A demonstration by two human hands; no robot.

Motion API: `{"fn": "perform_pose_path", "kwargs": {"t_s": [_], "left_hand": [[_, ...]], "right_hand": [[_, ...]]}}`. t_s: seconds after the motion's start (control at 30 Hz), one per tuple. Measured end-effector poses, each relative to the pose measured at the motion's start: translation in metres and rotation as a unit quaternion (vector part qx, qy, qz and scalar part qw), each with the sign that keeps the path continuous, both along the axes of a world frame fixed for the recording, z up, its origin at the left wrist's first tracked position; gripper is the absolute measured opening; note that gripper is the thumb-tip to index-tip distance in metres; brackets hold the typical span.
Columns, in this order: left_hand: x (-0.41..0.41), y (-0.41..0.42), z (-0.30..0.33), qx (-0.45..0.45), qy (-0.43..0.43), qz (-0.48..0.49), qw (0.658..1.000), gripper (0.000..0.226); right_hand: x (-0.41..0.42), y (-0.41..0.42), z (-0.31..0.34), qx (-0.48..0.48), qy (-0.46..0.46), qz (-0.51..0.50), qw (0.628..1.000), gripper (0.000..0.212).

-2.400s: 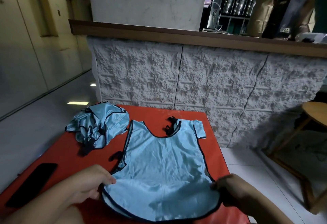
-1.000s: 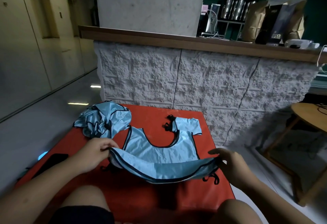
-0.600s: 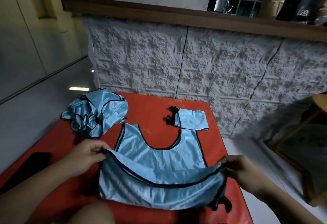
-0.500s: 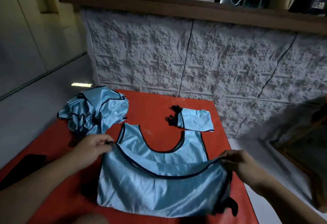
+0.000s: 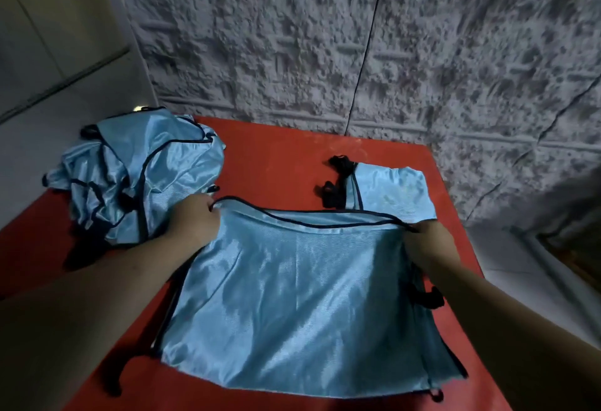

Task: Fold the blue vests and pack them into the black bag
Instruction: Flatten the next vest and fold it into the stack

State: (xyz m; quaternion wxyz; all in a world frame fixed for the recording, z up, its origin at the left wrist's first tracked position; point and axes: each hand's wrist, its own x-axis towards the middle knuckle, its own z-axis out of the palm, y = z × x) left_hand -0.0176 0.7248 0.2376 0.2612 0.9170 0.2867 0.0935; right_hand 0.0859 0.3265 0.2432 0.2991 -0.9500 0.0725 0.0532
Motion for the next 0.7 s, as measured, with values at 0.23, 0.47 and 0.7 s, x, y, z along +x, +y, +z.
{"fn": "perform_pose_path", "kwargs": {"t_s": [0.23,0.47,0.7], "left_hand": [[-0.018,-0.028,0.001,0.175,-0.043,-0.034,0.983,0.036],[-0.077,-0.091,-0.032,0.191,0.117,-0.248,0.942,0.064],[-0.112,-0.097,-0.036,0.215,0.174,-0.203,0.939,0.075]], "right_hand": [[-0.021,0.016,0.009,-0.142,-0.15,-0.005,0.978,0.045],[-0.104,0.053,-0.023,-0.146,-0.071,0.316,0.935,0.074],[-0.142,0.034,-0.033,-0.182,-0.01,0.248,0.951,0.089]]}}
